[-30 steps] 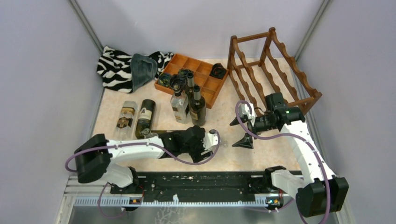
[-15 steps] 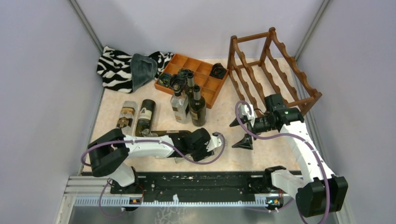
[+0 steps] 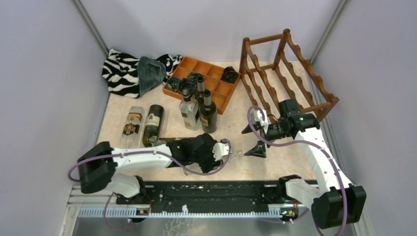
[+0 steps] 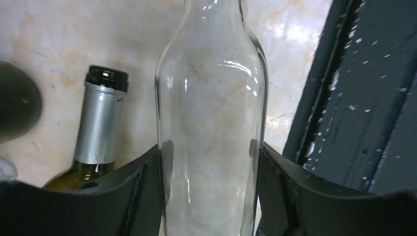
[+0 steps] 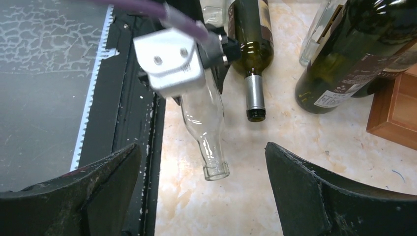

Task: Put the wine bottle on the wine rack
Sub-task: Pick up the wine bottle from the center of the board.

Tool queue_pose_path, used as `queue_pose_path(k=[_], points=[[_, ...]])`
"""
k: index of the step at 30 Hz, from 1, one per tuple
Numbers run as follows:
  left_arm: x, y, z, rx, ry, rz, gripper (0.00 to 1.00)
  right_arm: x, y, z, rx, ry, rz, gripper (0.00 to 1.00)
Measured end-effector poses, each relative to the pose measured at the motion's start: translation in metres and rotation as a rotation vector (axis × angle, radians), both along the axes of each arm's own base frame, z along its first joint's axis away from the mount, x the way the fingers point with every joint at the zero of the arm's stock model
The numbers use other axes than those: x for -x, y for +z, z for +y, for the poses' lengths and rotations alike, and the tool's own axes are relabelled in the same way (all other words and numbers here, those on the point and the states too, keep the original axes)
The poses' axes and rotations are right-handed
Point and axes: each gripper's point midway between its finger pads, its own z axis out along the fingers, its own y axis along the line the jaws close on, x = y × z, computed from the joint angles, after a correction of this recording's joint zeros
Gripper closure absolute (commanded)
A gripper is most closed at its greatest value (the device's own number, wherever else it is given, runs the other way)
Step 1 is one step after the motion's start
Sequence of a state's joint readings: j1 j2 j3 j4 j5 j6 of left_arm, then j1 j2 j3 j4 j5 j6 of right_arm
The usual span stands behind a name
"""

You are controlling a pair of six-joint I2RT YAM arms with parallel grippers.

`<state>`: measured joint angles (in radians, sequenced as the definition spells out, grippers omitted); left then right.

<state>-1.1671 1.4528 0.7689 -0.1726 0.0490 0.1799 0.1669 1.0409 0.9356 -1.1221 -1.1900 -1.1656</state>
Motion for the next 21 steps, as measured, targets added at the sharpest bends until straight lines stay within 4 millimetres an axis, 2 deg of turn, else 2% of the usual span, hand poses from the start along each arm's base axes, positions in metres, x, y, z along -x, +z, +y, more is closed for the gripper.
queue_pose_path(k=[4,8,11,14,21], points=[[0.005,0.029,-0.004,0.118,-0.015,-0.017,1.00,0.000,0.000,0.000,0.004,-0.007,0.013,0.05],[0.009,0.043,-0.006,0.188,-0.012,-0.013,1.00,-0.001,0.000,-0.002,0.015,-0.018,0.021,0.05],[0.011,0.057,-0.009,0.247,0.003,-0.006,1.00,-0.004,0.008,-0.003,0.026,-0.033,0.008,0.05],[0.010,0.081,-0.015,0.337,0.024,-0.009,1.00,-0.012,0.030,-0.005,0.035,-0.055,-0.034,0.05],[-0.002,0.138,-0.023,0.545,0.120,-0.011,1.00,-0.032,0.100,-0.005,0.016,-0.131,-0.122,0.05]])
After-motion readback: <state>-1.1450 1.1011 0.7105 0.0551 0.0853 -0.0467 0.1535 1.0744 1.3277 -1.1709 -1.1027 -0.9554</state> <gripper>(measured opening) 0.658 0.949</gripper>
